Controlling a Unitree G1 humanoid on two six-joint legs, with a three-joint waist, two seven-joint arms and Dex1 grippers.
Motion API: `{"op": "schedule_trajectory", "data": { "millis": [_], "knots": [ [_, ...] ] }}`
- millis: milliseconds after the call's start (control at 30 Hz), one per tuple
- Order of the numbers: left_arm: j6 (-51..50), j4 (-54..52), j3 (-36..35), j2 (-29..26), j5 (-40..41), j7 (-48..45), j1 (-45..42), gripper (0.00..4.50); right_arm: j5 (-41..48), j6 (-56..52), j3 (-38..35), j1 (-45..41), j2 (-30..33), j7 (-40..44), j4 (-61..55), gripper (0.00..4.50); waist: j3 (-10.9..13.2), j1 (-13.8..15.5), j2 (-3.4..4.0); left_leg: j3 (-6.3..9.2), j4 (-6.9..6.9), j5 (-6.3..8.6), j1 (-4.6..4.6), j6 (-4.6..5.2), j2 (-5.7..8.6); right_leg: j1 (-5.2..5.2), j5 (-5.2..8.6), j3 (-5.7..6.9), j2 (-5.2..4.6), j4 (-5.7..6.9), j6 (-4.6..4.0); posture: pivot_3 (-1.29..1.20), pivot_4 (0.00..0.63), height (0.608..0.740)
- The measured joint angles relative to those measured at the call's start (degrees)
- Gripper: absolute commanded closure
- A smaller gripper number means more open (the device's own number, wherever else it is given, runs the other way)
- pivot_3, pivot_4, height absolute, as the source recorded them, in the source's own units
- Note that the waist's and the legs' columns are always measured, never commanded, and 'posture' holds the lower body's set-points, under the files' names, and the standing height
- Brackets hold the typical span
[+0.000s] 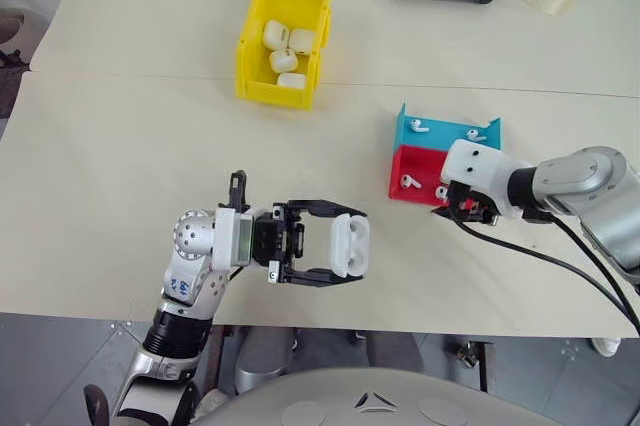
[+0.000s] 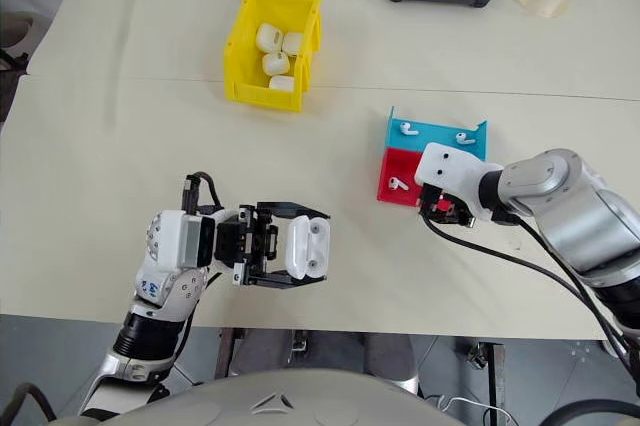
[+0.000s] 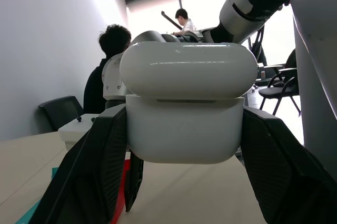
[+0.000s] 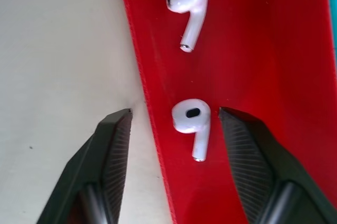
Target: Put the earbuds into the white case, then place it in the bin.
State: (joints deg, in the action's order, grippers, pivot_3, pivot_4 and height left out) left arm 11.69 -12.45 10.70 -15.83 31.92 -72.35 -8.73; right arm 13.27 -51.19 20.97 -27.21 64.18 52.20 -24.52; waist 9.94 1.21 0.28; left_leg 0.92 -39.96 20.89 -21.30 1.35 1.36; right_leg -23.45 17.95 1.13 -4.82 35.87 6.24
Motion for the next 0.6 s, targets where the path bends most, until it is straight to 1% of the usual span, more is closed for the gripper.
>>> {"op": "schedule_trajectory", "data": {
  "millis": [333,433,500,600],
  "knots": [
    [-0.14,-0.31,1.26,0.02,-0.95,2.58,-0.01,1.70,-2.77,1.88,0.00,-0.70,-0.15,3.54,1.50,1.63,0.00,0.03,0.00,0.01,0.00,0.00,0.00,0.00,0.00,0.00,0.00,0.00,-0.01,0.00,0.00,0.00,0.150,0.740],
    [-0.19,-0.31,1.41,-0.01,-1.03,2.98,-0.12,1.70,-3.19,1.92,0.00,-0.70,-1.13,3.80,1.51,2.15,0.00,0.01,0.00,0.00,0.00,0.00,0.00,0.00,0.00,0.00,0.00,0.00,0.00,0.00,0.00,0.00,0.150,0.740],
    [-0.19,-0.31,1.51,-0.09,-1.07,3.02,-0.13,1.70,-3.30,1.90,0.00,-0.70,-1.84,3.85,1.50,2.78,0.00,0.01,0.00,0.00,0.00,0.00,0.00,0.00,0.00,0.00,0.00,0.00,0.00,0.00,0.00,0.00,0.150,0.740],
    [-0.19,-0.31,1.51,-0.31,-1.07,3.31,-0.14,1.70,-3.75,1.89,0.00,-0.70,-1.89,4.05,1.42,2.78,0.00,0.04,0.00,0.01,0.00,0.00,0.00,0.00,0.00,0.00,0.00,0.00,-0.01,0.00,0.00,0.00,0.150,0.740]
  ]
}}
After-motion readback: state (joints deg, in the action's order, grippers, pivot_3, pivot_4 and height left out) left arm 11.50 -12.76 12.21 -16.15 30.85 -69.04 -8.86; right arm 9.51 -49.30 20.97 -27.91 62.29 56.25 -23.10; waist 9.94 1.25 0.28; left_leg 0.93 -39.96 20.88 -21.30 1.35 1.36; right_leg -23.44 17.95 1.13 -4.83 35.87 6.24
